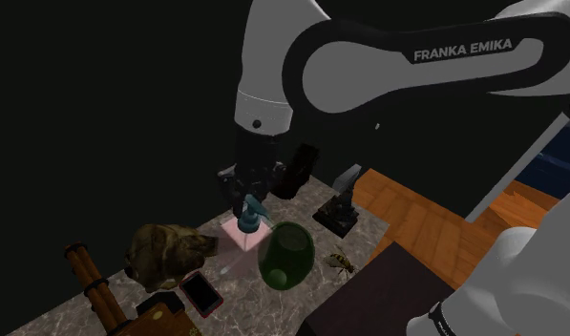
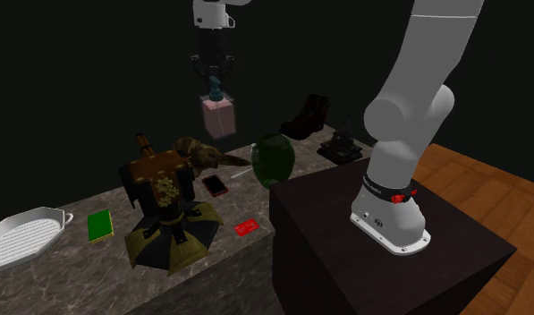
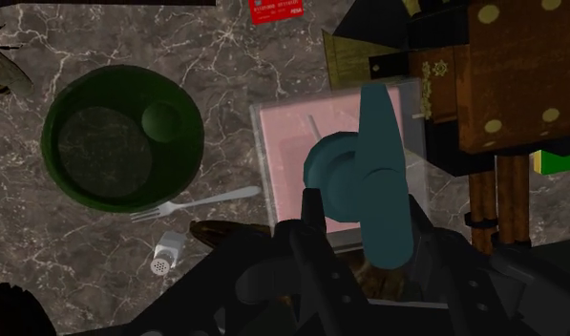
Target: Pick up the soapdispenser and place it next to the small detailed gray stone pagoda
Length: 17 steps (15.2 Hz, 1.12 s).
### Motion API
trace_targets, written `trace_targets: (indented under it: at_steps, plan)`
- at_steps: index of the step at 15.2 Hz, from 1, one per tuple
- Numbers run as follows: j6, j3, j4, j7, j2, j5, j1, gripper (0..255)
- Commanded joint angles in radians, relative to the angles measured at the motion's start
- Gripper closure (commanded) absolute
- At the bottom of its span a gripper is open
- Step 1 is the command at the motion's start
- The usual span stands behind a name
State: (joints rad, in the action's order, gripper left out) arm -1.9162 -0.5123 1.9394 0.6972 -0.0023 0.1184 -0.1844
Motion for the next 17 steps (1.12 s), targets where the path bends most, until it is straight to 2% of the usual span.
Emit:
trace_targets:
  at_steps: [1, 6, 11, 17]
  plan:
    - [0.030, 0.000, -0.027, 0.003, -0.003, 0.001, 0.000, 255]
    - [0.084, 0.002, -0.074, 0.005, -0.011, 0.002, 0.002, 255]
    - [0.087, 0.072, 0.053, -0.138, -0.137, 0.053, 0.056, 255]
    - [0.103, 0.170, 0.166, -0.299, -0.249, 0.071, 0.108, 255]
